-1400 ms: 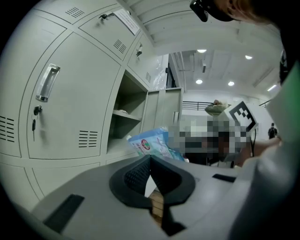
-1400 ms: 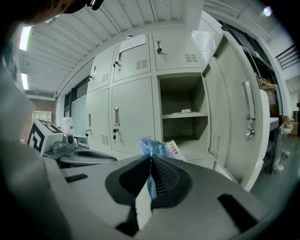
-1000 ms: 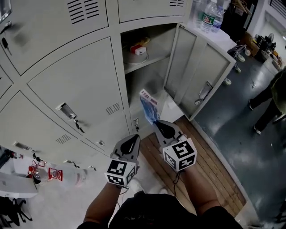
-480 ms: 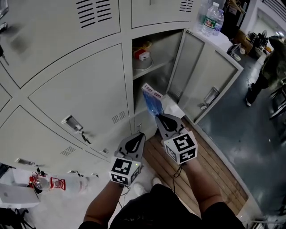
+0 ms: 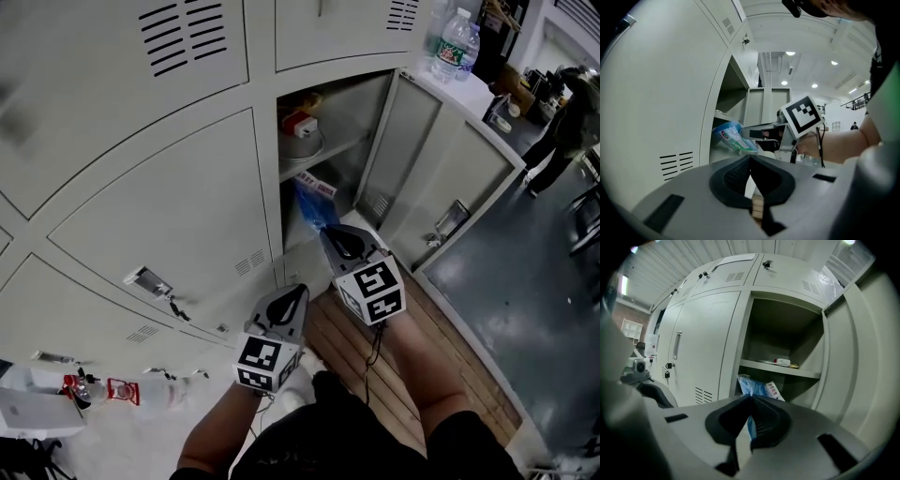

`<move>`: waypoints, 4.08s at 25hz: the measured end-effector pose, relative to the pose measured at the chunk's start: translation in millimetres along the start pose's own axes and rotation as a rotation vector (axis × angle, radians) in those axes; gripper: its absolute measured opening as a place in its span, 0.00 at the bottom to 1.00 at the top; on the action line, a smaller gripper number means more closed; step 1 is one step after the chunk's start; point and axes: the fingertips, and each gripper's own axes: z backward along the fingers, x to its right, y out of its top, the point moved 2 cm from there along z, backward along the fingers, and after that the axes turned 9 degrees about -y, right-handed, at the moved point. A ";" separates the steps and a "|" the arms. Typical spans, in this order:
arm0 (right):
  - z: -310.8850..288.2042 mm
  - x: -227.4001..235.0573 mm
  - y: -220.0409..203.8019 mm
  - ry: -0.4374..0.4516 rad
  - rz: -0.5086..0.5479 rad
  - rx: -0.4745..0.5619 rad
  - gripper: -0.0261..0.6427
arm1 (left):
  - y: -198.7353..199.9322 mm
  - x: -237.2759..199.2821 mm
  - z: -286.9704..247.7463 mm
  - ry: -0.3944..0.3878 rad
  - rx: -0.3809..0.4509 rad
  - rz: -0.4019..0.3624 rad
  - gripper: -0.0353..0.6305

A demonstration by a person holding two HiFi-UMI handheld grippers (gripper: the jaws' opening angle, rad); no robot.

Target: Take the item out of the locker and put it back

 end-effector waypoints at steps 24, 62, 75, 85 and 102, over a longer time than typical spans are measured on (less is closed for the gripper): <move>-130.4 30.8 -44.4 0.101 0.125 -0.067 0.06 | -2.2 -34.1 -64.5 0.048 -0.056 0.025 0.06; -153.7 8.9 -97.5 0.152 0.209 -0.218 0.28 | -15.1 -36.4 -46.7 0.072 -0.079 0.046 0.06; -96.4 -4.1 -72.7 0.118 0.114 -0.179 0.04 | -11.6 -16.5 -19.1 0.055 -0.059 0.025 0.06; -17.5 -26.4 -53.9 0.082 -0.067 -0.115 0.04 | -14.3 6.7 20.2 0.043 -0.045 0.007 0.06; 106.4 -49.4 -41.5 0.065 -0.102 -0.044 0.04 | -20.0 57.9 61.6 0.083 -0.032 -0.008 0.06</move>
